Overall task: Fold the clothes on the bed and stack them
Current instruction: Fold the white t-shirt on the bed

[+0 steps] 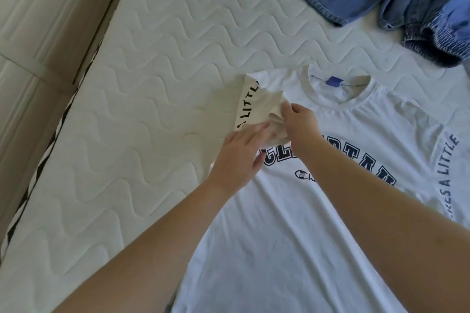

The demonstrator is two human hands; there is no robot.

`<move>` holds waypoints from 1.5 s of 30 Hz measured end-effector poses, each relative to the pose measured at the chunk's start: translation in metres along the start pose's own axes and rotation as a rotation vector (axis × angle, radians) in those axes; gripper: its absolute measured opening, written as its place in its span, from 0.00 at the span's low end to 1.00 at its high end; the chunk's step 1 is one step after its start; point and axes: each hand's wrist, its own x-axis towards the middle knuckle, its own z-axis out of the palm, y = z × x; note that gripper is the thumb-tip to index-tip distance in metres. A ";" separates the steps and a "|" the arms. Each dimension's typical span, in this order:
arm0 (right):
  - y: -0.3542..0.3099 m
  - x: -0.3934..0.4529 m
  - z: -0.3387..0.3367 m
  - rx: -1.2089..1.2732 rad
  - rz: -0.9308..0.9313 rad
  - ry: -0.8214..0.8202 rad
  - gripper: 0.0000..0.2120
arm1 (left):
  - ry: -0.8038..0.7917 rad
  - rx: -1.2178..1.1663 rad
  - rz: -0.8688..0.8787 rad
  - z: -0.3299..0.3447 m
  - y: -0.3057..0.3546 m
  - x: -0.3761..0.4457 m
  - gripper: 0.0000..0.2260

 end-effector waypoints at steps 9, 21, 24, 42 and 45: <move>0.073 0.023 -0.064 0.145 0.333 -0.058 0.29 | -0.326 0.176 -0.534 0.027 -0.005 -0.068 0.33; 0.092 0.012 -0.044 -0.103 0.097 0.138 0.12 | -0.289 0.260 -0.627 0.028 0.014 -0.094 0.16; 0.089 0.022 -0.072 -0.059 0.043 0.201 0.12 | -0.288 0.336 -0.533 0.033 0.024 -0.092 0.19; 0.121 0.038 -0.115 -0.233 0.082 0.099 0.14 | -0.379 0.644 -0.276 0.064 0.066 -0.115 0.15; 0.121 0.041 -0.129 -0.191 -0.022 0.141 0.09 | -0.415 0.646 -0.268 0.063 0.071 -0.118 0.13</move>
